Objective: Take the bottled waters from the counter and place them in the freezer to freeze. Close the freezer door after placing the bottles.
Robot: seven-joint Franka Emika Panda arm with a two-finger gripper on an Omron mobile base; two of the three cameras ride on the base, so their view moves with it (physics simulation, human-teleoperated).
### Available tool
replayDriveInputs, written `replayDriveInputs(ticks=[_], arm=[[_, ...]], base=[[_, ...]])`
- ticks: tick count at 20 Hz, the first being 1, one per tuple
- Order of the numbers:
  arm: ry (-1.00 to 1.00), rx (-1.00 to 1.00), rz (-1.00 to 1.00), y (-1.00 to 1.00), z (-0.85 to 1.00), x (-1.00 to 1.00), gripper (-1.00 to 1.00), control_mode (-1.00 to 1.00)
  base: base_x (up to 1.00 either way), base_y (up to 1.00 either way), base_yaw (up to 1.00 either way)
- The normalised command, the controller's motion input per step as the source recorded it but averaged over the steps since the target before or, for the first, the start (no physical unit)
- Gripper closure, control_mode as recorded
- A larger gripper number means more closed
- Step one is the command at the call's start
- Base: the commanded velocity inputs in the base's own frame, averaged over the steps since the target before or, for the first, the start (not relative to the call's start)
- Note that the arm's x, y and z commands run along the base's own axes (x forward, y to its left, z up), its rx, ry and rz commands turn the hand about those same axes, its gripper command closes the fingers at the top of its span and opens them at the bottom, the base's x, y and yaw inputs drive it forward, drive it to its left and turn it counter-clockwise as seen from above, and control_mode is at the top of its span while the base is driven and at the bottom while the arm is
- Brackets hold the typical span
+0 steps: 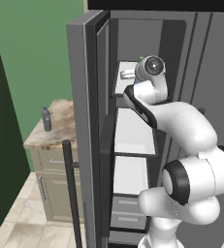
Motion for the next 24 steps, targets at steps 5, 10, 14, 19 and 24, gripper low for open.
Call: replayDriveInputs(ticks=[5,10,14,19,24], arm=[[0.0,0.0,0.0,-0.04,-0.02,0.01,1.0,-1.0],[0.0,0.0,0.0,-0.09,0.0,0.0,1.0,-1.0],[0.0,0.0,0.0,-0.02,0.0,0.0,-1.0,-1.0],[0.0,0.0,0.0,0.0,0.0,0.0,-1.0,-1.0],[0.0,0.0,0.0,0.0,0.0,0.0,-1.0,-1.0]], base=[[0.0,0.0,0.0],[0.0,0.0,0.0],[0.0,0.0,0.0],[0.0,0.0,0.0],[0.0,0.0,0.0]])
